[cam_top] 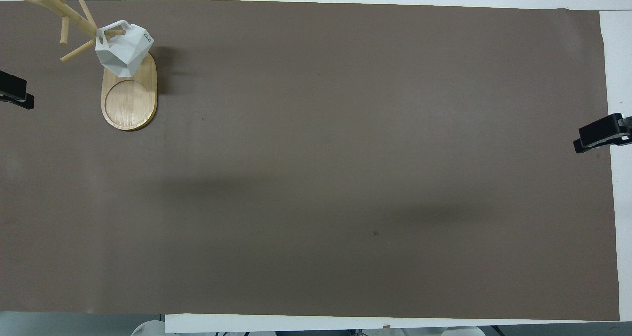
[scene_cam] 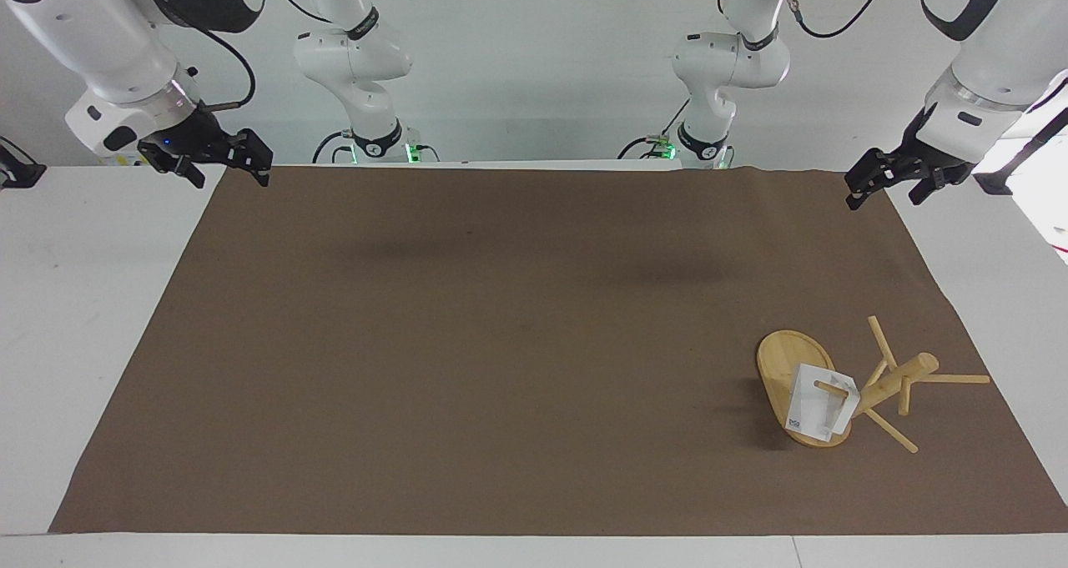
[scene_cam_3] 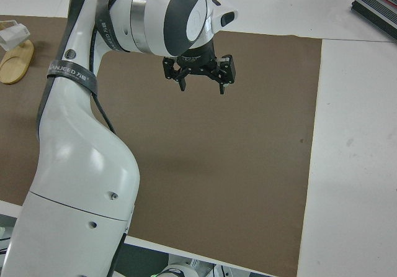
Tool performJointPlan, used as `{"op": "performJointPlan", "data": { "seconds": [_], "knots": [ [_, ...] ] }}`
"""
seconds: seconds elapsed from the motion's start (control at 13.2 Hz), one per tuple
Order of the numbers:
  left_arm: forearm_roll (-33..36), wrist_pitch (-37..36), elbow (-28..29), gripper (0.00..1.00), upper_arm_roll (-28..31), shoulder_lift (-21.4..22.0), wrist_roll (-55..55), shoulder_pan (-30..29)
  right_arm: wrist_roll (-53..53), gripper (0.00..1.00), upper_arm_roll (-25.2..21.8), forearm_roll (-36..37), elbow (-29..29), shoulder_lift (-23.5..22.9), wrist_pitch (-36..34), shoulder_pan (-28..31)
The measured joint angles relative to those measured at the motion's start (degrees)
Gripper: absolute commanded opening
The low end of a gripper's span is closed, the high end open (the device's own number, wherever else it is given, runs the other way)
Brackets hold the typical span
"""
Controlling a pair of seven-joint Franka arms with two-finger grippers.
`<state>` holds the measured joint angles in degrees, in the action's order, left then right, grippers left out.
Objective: Hang cup on rack
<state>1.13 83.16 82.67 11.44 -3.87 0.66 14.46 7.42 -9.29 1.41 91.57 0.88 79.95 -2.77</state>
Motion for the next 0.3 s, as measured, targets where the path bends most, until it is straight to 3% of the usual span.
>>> {"op": "performJointPlan", "data": {
  "seconds": [0.3],
  "knots": [
    [-0.7,0.0,0.0,1.0,0.1,-0.1,0.0,0.0,0.0,1.0,0.0,0.0,0.0,0.0,0.0,0.0]
  ]
}}
